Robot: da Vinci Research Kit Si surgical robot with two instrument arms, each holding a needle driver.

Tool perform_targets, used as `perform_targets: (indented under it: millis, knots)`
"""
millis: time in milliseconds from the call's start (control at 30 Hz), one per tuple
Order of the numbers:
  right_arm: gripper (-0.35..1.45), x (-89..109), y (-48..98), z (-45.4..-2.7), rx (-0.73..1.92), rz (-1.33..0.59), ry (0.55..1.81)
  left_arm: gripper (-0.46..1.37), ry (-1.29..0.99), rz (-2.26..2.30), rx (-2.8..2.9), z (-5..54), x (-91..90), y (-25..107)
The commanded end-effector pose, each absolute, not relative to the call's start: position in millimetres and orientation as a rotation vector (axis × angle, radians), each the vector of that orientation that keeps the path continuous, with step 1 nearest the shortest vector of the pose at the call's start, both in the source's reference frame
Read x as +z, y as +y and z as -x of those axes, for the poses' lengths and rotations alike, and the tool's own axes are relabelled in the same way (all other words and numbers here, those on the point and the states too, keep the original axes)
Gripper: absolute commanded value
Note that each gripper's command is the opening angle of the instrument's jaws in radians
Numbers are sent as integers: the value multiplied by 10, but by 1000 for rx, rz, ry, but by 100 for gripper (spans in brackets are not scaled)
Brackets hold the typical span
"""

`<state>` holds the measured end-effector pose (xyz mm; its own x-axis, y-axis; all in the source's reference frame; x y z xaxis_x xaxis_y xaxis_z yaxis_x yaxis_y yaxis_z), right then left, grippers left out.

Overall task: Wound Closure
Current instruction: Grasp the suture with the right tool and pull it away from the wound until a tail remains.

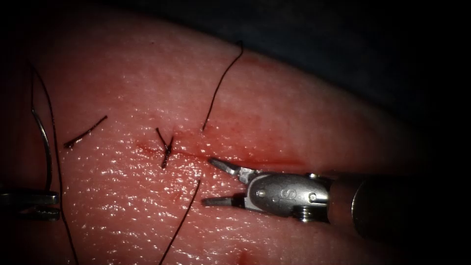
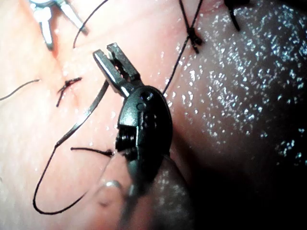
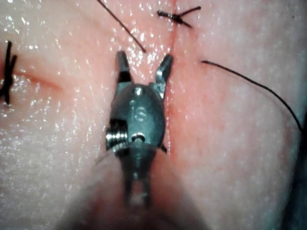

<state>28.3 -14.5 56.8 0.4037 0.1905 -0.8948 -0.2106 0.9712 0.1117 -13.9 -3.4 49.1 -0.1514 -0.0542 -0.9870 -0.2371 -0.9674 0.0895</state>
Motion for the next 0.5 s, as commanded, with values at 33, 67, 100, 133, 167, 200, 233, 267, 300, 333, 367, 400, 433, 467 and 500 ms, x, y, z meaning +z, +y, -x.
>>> perform_targets:
  millis: [33, 67, 100, 133, 167, 200, 233, 267, 300, 333, 367, 400, 433, 467, 500]
  knots:
    - [85, 568, -145, -283, 254, 21, 1126, -35, 337, 1963, 2272, 140, 492, -34]
    - [85, 568, -145, -283, 254, 21, 1126, -35, 337, 1963, 2272, 140, 492, -34]
    - [85, 568, -145, -283, 254, 20, 1126, -35, 337, 1963, 2272, 140, 492, -34]
    - [85, 568, -145, -283, 254, 20, 1126, -35, 337, 1963, 2272, 140, 492, -34]
    - [85, 568, -145, -283, 254, 20, 1127, -35, 337, 1963, 2272, 140, 492, -34]
    - [85, 567, -145, -283, 254, 20, 1127, -35, 337, 1963, 2272, 140, 492, -34]
    - [85, 567, -145, -283, 254, 20, 1127, -35, 337, 1963, 2272, 140, 492, -34]
    - [85, 567, -145, -283, 248, 23, 1126, -35, 337, 1963, 2272, 139, 492, -34]
    - [85, 567, -145, -283, 249, 23, 1126, -35, 337, 1963, 2272, 140, 492, -34]
    - [85, 567, -145, -283, 249, 23, 1126, -35, 337, 1963, 2272, 140, 492, -34]
    - [85, 567, -145, -283, 247, 21, 1128, -35, 337, 1963, 2272, 140, 492, -34]
    - [85, 568, -145, -285, 248, 22, 1132, -35, 337, 1963, 2272, 140, 492, -34]
    - [85, 568, -145, -287, 247, 20, 1134, -35, 337, 1963, 2272, 140, 492, -34]
    - [85, 568, -145, -288, 246, 19, 1136, -35, 337, 1963, 2272, 140, 492, -34]
    - [85, 568, -145, -288, 246, 19, 1136, -35, 337, 1963, 2272, 140, 492, -34]
